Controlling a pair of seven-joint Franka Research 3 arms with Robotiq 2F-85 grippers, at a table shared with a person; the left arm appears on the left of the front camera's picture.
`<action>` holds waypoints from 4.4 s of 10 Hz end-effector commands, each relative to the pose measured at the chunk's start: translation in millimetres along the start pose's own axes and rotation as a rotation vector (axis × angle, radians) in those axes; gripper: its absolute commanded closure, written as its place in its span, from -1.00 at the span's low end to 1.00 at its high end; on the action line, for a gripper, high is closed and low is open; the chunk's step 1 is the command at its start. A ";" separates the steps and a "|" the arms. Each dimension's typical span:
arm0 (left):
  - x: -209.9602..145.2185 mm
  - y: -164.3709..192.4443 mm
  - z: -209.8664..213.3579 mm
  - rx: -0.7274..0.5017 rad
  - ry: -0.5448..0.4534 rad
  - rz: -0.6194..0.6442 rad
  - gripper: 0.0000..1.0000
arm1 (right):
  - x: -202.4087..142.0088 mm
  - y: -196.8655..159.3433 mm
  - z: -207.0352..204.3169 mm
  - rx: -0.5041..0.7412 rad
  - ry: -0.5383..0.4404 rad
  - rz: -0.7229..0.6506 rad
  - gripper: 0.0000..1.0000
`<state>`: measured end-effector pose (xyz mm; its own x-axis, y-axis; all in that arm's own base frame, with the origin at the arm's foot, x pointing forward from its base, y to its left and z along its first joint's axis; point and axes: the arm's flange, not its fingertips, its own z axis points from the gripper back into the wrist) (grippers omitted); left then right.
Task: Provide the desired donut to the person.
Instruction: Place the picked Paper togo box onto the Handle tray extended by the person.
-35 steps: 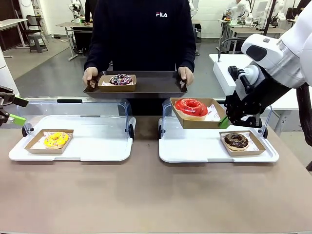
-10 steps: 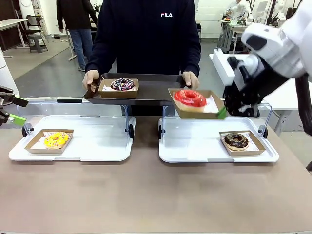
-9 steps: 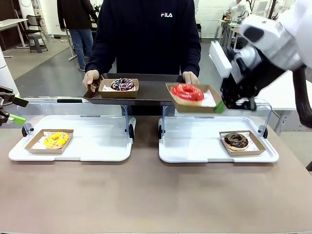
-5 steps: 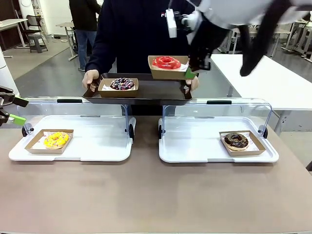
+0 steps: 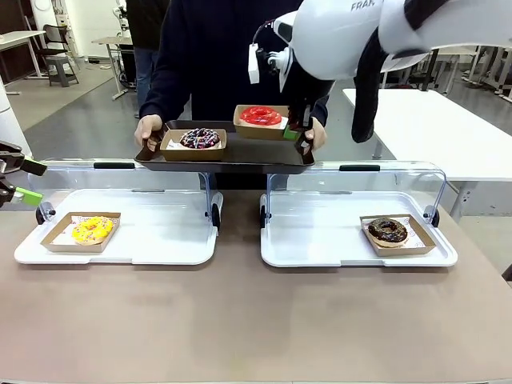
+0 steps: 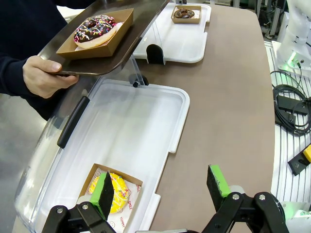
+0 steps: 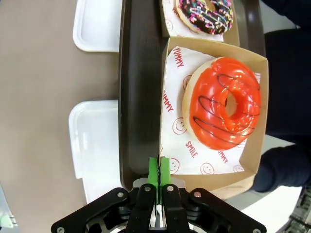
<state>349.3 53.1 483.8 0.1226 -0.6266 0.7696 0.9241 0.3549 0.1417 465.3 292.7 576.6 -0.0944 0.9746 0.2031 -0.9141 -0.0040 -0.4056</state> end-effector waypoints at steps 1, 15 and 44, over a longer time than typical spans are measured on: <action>-1.5 0.5 0.8 -0.003 -0.017 0.001 -1.00 | -6.3 1.4 -21.6 -0.016 0.035 -0.022 0.98; -1.5 0.5 0.8 -0.003 -0.017 0.001 -1.00 | -19.8 -7.1 -28.6 -0.037 -0.056 0.025 -1.00; -1.5 0.5 0.8 -0.003 -0.017 0.001 -1.00 | -263.2 173.0 107.4 -0.149 -0.669 -0.454 -1.00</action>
<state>349.2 53.7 483.7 0.1238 -0.6265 0.7695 0.9236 0.3562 0.1415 302.6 1.2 591.1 0.0048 0.5826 0.8128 -0.8702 0.4028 -0.2836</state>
